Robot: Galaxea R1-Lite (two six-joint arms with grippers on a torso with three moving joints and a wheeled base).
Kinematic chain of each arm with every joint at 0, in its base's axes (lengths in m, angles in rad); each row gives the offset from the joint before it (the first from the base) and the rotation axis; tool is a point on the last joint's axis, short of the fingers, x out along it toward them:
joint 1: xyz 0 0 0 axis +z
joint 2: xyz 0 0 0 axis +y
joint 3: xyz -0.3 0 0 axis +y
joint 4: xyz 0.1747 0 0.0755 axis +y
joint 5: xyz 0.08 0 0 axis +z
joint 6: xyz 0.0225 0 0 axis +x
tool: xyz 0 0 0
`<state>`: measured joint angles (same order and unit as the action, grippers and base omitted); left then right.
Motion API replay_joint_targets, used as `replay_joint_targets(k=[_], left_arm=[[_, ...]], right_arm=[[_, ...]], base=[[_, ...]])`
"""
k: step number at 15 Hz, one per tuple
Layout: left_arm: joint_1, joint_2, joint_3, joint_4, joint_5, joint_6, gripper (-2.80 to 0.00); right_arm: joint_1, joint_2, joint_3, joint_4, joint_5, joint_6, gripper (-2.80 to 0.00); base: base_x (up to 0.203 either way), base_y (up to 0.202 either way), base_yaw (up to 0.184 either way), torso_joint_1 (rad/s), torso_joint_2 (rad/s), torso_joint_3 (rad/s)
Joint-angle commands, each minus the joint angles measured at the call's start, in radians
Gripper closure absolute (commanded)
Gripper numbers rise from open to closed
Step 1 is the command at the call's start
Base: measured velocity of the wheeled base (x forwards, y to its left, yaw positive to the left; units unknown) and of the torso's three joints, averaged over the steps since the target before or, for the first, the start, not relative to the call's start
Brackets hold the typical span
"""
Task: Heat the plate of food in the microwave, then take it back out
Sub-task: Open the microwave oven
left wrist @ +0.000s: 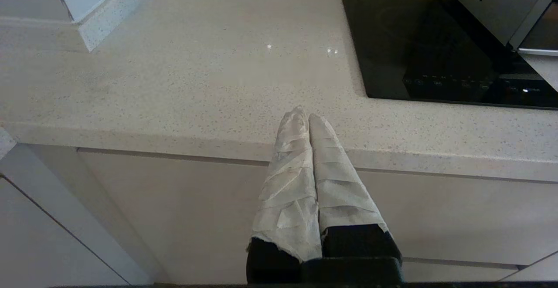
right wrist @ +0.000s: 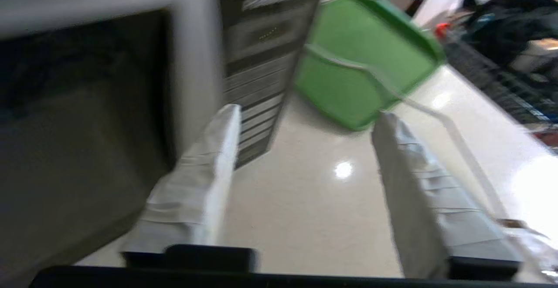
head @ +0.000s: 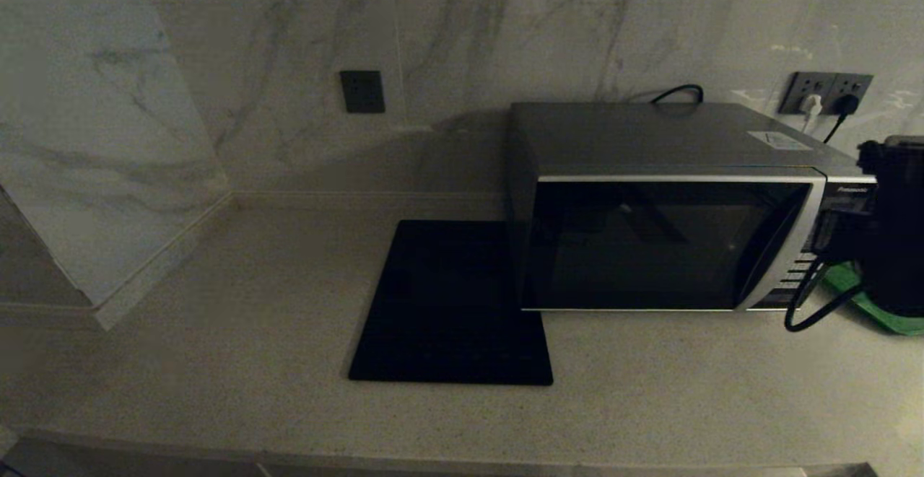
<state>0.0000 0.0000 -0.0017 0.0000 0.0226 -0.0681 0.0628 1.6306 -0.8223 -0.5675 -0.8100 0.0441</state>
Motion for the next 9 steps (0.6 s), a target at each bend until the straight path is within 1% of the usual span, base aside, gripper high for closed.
replay_joint_targets(k=[1, 3, 4, 6, 8, 9], left_arm=[[0.000, 0.000, 0.000, 0.000, 0.000, -0.001, 0.00], [0.000, 0.000, 0.000, 0.000, 0.000, -0.001, 0.00], [0.000, 0.000, 0.000, 0.000, 0.000, -0.001, 0.00], [0.000, 0.000, 0.000, 0.000, 0.000, -0.001, 0.00], [0.000, 0.000, 0.000, 0.000, 0.000, -0.001, 0.00], [0.000, 0.000, 0.000, 0.000, 0.000, -0.001, 0.00]], right_arm=[[0.025, -0.001, 0.067, -0.039, 0.014, 0.007, -2.80], [0.026, -0.106, 0.137, -0.040, 0.091, -0.001, -2.80], [0.026, -0.156, 0.168, -0.032, 0.114, -0.015, -2.80], [0.002, -0.216, 0.202, -0.020, 0.122, -0.050, -2.80], [-0.016, -0.227, 0.213, -0.019, 0.030, -0.055, -2.80], [-0.041, -0.229, 0.216, -0.019, -0.016, -0.055, -2.80]], base=[[0.000, 0.000, 0.000, 0.000, 0.00, 0.000], [0.000, 0.000, 0.000, 0.000, 0.00, 0.000], [0.000, 0.000, 0.000, 0.000, 0.00, 0.000], [0.000, 0.000, 0.000, 0.000, 0.00, 0.000], [0.000, 0.000, 0.000, 0.000, 0.00, 0.000], [0.000, 0.000, 0.000, 0.000, 0.00, 0.000]])
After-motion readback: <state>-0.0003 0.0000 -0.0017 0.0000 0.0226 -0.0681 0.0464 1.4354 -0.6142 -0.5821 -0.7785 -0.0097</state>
